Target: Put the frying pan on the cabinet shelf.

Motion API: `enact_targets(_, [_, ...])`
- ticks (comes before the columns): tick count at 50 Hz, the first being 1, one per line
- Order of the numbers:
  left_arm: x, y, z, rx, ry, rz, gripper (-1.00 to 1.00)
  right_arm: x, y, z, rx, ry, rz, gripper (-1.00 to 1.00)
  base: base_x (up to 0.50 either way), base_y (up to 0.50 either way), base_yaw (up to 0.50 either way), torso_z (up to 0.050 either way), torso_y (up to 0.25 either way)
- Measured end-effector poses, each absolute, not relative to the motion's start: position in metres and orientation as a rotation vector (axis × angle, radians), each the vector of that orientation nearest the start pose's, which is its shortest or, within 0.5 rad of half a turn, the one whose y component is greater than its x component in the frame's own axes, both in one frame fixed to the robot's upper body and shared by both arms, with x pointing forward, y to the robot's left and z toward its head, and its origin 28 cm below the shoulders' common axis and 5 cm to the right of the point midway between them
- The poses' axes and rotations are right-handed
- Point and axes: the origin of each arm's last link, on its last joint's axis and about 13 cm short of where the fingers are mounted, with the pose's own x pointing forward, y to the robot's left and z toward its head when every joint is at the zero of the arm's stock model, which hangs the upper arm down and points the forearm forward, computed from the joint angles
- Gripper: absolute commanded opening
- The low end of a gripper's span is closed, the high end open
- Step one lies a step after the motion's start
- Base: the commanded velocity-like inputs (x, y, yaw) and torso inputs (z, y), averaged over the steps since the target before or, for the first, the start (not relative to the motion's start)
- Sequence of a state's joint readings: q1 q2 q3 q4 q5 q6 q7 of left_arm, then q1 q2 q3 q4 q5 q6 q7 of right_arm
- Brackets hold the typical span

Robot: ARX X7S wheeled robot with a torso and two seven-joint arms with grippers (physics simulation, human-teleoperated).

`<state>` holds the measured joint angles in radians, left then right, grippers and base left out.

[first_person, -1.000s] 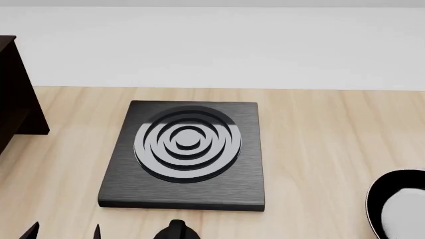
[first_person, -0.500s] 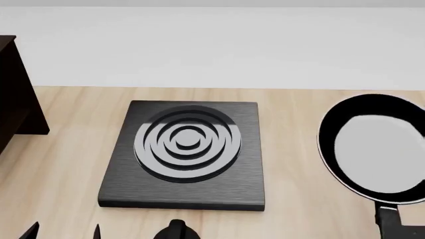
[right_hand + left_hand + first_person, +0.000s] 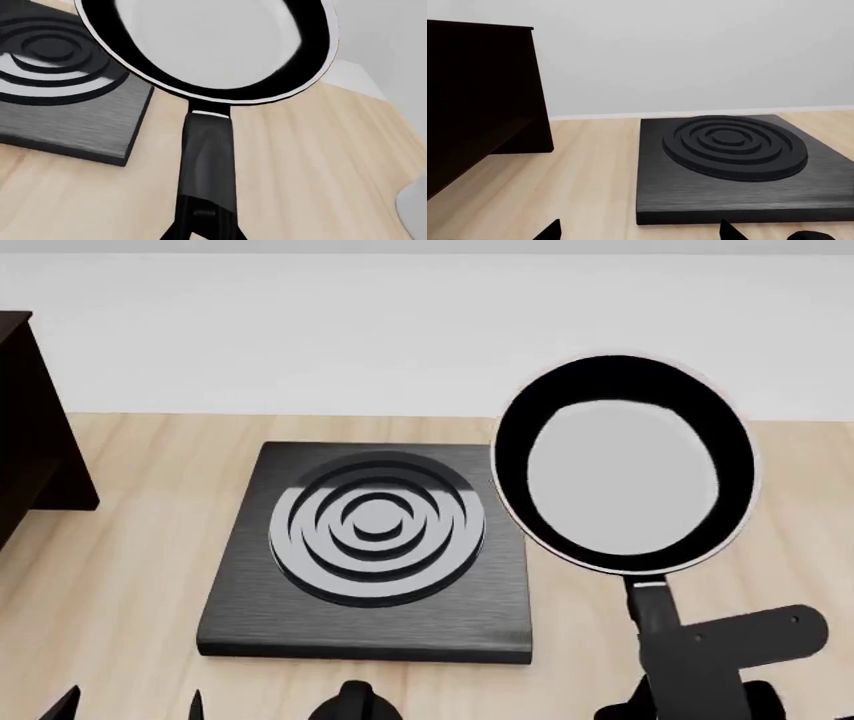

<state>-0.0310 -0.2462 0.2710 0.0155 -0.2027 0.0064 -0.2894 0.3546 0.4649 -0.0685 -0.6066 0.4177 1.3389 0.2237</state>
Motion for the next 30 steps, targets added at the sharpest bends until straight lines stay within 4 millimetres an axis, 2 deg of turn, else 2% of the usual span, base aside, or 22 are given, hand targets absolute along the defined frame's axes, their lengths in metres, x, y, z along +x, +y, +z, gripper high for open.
enact_targets(13, [0.211, 0.211, 0.020, 0.008, 0.006, 0.033, 1.00, 0.231, -0.145, 0.142, -0.335, 0.391, 0.049, -1.00, 0.00, 0.00, 0.00, 0.000, 0.002])
enact_targets(20, [0.212, 0.214, 0.040, -0.014, -0.019, 0.025, 1.00, 0.233, -0.138, 0.141, -0.349, 0.371, 0.092, -1.00, 0.00, 0.00, 0.00, 0.000, 0.001])
enact_targets(30, [0.216, 0.219, 0.080, -0.046, -0.004, -0.048, 1.00, 0.234, -0.123, 0.145, -0.360, 0.310, 0.216, -1.00, 0.00, 0.00, 0.00, 0.001, 0.002])
